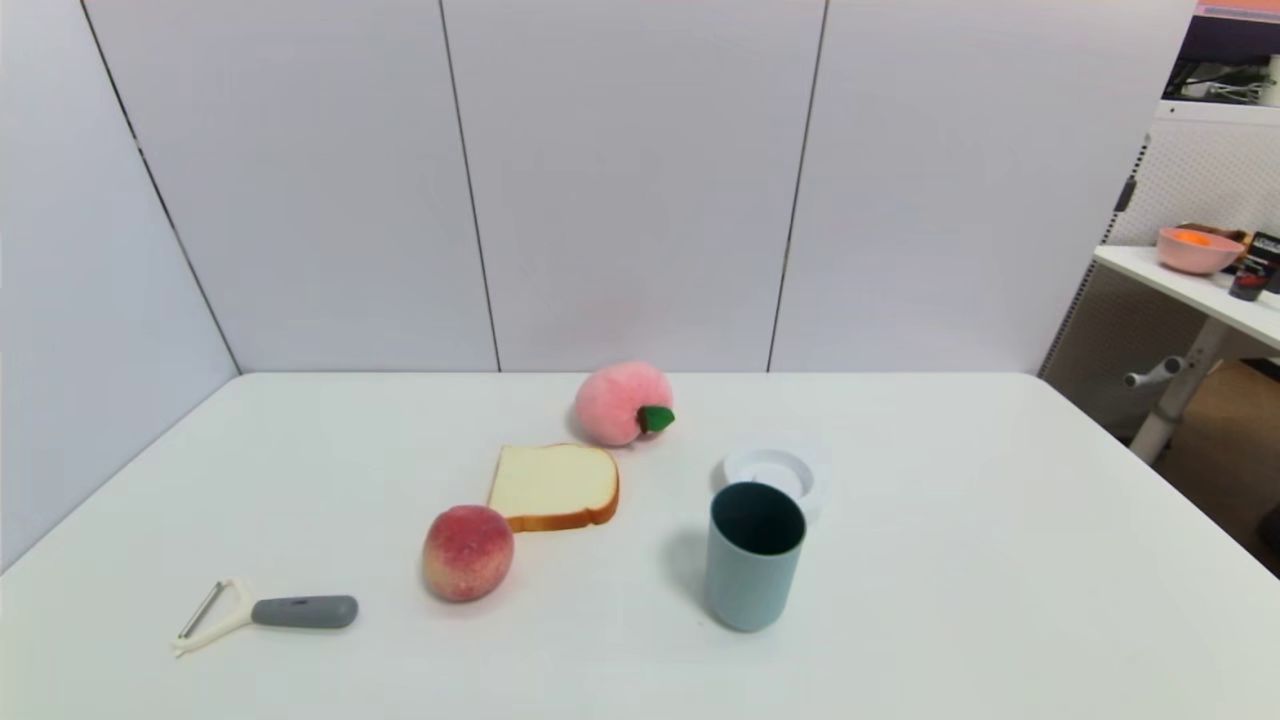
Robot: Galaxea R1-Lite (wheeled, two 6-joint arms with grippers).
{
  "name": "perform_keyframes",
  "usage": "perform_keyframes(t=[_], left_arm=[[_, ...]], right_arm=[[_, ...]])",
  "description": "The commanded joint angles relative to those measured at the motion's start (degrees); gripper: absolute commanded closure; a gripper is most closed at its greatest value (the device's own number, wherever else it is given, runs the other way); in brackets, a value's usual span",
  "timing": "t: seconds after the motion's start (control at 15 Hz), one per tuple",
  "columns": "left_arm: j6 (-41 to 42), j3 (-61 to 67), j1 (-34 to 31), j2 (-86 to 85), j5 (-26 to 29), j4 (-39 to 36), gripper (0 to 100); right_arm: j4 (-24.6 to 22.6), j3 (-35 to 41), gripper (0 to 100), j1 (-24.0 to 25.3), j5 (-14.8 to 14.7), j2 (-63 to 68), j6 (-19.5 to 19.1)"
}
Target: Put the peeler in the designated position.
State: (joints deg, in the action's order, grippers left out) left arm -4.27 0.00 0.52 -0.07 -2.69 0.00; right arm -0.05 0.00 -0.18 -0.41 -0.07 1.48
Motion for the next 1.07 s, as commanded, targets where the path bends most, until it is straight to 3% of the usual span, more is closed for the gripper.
perform_keyframes(t=[0.07,0.87,1.07], left_arm=[[0.0,0.0,0.0,0.1,0.0,0.0,0],[-0.1,0.0,-0.2,0.6,0.0,0.0,0],[1.3,-5.5,0.0,11.2,0.4,-0.4,0]], right_arm=[[0.0,0.1,0,0.0,0.0,0.1,0.0],[0.0,0.1,0,0.0,0.0,0.1,0.0],[0.0,0.1,0,0.0,0.0,0.1,0.0]])
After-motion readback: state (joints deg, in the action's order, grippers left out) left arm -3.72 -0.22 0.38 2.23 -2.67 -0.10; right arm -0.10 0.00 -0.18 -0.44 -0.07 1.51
